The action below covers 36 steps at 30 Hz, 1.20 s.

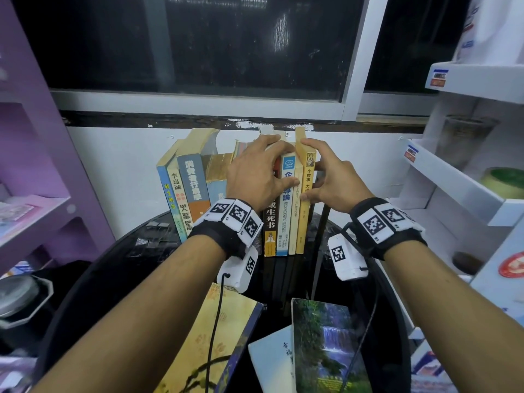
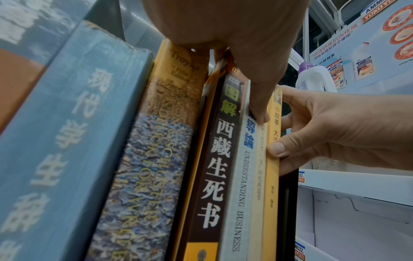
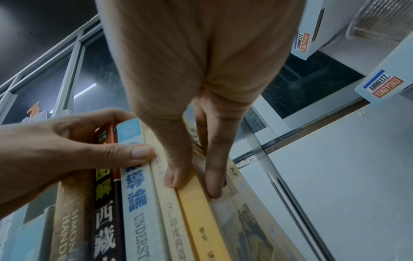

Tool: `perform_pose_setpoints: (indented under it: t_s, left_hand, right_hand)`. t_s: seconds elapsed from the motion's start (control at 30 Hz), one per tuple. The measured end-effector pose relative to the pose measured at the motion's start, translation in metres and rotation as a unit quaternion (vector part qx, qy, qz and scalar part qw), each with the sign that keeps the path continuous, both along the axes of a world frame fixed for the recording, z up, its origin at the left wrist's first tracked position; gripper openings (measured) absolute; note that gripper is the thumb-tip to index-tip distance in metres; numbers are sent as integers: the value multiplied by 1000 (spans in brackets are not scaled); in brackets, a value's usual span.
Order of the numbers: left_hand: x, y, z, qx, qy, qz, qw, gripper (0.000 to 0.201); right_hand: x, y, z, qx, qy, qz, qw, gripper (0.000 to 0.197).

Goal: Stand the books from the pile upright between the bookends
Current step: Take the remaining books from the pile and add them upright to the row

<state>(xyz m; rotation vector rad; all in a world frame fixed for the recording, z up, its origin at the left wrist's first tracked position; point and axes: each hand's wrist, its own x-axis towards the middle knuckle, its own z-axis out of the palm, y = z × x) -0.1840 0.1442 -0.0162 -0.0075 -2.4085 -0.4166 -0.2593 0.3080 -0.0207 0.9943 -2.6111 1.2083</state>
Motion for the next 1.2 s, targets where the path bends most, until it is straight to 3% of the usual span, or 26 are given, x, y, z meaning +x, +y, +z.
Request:
perform_pose_setpoints:
  t_s: [0.7,1.03,1.2]
  left_hand:
    - [8,-1,2,-8,-22,-25,999,62]
    - [64,-1,-13,46,11,-76,996,51]
    - [99,5,-22,72,-97,-79,989,44]
  right_hand:
    - [16,1,-9,-11,-10,-27,1000,100]
    - [65,18,-4,26,-26,-62,997,77]
    - [98,27,-9,83,-21,-67,994,66]
